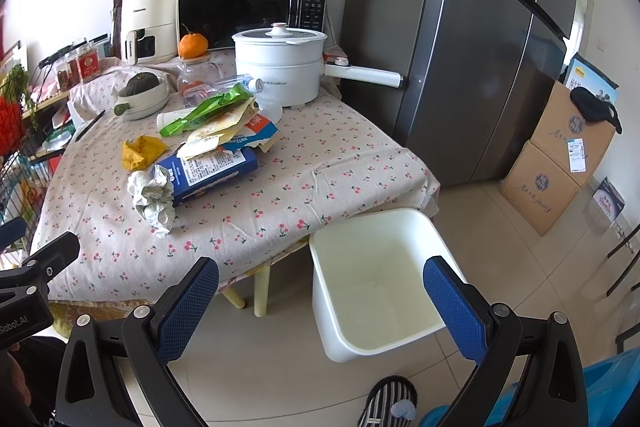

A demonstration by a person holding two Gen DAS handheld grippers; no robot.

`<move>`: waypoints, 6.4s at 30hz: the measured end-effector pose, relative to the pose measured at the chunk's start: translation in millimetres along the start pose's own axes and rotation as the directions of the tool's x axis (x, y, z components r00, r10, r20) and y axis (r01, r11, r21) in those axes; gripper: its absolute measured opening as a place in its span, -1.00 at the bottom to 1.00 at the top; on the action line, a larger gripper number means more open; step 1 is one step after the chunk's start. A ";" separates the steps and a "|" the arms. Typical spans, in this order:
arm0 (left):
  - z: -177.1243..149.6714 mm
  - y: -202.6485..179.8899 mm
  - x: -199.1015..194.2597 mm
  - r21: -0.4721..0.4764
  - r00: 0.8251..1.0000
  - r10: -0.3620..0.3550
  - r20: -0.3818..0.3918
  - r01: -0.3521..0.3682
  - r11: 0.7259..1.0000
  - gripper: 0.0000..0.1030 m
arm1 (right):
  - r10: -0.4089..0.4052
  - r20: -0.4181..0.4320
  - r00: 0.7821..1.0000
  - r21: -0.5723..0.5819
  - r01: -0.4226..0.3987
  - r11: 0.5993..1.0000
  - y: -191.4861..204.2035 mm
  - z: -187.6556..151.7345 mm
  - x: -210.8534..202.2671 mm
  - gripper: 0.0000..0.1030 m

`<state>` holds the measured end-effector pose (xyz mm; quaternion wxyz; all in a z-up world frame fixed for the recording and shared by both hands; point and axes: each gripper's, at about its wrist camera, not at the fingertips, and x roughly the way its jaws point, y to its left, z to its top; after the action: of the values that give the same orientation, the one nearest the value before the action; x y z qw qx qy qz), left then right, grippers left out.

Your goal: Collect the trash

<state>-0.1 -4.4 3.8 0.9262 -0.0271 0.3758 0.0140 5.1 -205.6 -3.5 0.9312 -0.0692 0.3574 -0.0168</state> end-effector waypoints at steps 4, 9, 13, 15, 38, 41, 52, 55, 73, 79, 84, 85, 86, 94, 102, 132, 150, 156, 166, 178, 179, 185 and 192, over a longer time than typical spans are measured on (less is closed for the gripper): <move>0.4 3.8 0.0 0.001 1.000 0.005 -0.001 -0.005 1.000 0.99 | -0.001 -0.001 1.000 0.000 0.001 1.000 0.0 0.0 0.3 1.00; -1.9 10.4 -0.7 -0.017 1.000 -0.004 -0.002 0.004 1.000 0.99 | -0.011 -0.003 1.000 -0.004 0.011 1.000 -0.5 -0.2 0.0 1.00; -2.6 10.9 1.3 -0.020 0.999 0.006 -0.045 -0.006 1.000 0.99 | -0.009 -0.003 1.000 -0.010 0.009 1.000 -0.8 -0.7 -0.8 1.00; -2.7 11.0 2.1 -0.023 0.998 0.009 -0.057 -0.010 1.000 0.99 | -0.002 -0.004 1.000 -0.010 0.002 1.000 -1.2 -0.6 -2.2 1.00; 46.1 18.5 138.1 -0.060 0.916 -0.190 -0.354 0.180 0.982 0.80 | 0.240 -0.247 0.939 0.000 -0.248 0.969 6.3 85.9 93.5 1.00; 48.0 18.9 163.8 -0.026 0.914 -0.150 -0.378 0.152 0.988 0.73 | 0.219 -0.320 0.922 -0.001 -0.232 0.973 2.4 76.7 119.4 1.00; 51.8 33.9 196.6 -0.013 0.897 -0.139 -0.419 0.147 0.989 0.02 | 0.234 -0.359 0.904 0.048 -0.232 0.972 -4.2 101.0 168.2 1.00; 55.8 32.7 188.5 -0.019 0.899 -0.176 -0.402 0.184 0.983 -0.02 | 0.294 -0.345 0.891 0.104 -0.275 0.956 -2.2 109.1 169.4 1.00; 82.5 94.7 136.6 -0.036 0.961 -0.162 -0.224 0.158 0.987 -0.04 | 0.615 -0.267 0.742 0.356 -0.517 0.778 83.7 186.3 217.6 0.34; 82.7 105.1 127.8 -0.068 0.962 -0.181 -0.206 0.170 0.983 -0.04 | 0.587 -0.300 0.752 0.401 -0.459 0.793 103.1 184.2 254.4 -0.04; 81.8 112.9 124.8 -0.090 0.963 -0.185 -0.197 0.170 0.981 -0.04 | 0.588 -0.305 0.749 0.447 -0.433 0.783 107.8 180.3 275.0 -0.62; 82.0 114.4 123.8 -0.096 0.964 -0.186 -0.192 0.170 0.981 -0.04 | 0.597 -0.290 0.748 0.455 -0.441 0.773 105.9 180.2 273.7 -0.66; 82.2 115.5 122.4 -0.100 0.964 -0.187 -0.187 0.171 0.980 -0.04 | 0.602 -0.275 0.750 0.454 -0.451 0.769 106.1 180.9 270.4 -0.72; 83.3 114.9 115.7 -0.119 0.966 -0.205 -0.160 0.187 0.975 -0.04 | 0.622 -0.161 0.766 0.390 -0.530 0.753 91.9 206.7 221.7 -0.81; 88.6 98.7 115.3 -0.119 0.961 -0.239 -0.137 0.224 0.967 -0.04 | 0.630 -0.061 0.774 0.371 -0.569 0.734 45.5 219.2 165.6 -0.82; 46.0 -147.9 161.6 0.139 0.817 -0.474 -0.329 0.539 0.831 -0.04 | 0.402 -0.314 0.860 0.474 -0.225 0.852 -212.7 20.8 134.3 -0.80; 7.1 -209.7 192.9 0.277 0.821 -0.435 -0.369 0.544 0.792 0.06 | 0.367 -0.476 0.799 0.479 -0.115 0.870 -240.0 -31.7 152.9 -0.79; 12.9 -204.6 191.0 0.280 0.835 -0.407 -0.370 0.518 0.808 0.35 | 0.365 -0.488 0.793 0.481 -0.104 0.871 -239.5 -35.2 156.3 -0.79; 16.7 -182.6 170.9 0.307 0.871 -0.369 -0.324 0.465 0.830 0.63 | 0.380 -0.507 0.774 0.471 -0.121 0.874 -226.9 -30.9 170.9 -0.79; 28.0 -157.8 167.0 0.316 0.916 -0.289 -0.280 0.372 0.873 0.89 | 0.332 -0.481 0.811 0.441 -0.103 0.892 -216.2 -10.4 173.4 0.43; 28.7 -154.7 166.4 0.315 0.918 -0.284 -0.277 0.366 0.876 0.89 | 0.330 -0.480 0.813 0.437 -0.104 0.893 -213.9 -8.6 172.8 0.43; 31.1 -131.0 158.3 0.318 0.934 -0.243 -0.261 0.321 0.892 0.95 | 0.304 -0.487 0.819 0.390 -0.107 0.914 -193.7 2.7 173.5 0.47; 42.9 -85.6 150.9 0.308 0.958 -0.161 -0.236 0.231 0.923 0.97 | 0.277 -0.474 0.836 0.319 -0.131 0.939 -160.1 22.3 173.2 0.52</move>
<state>141.9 -86.4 -67.3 0.8702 0.0904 0.4619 -0.1456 151.8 -375.5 -79.4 0.7993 0.1057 0.5914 0.0165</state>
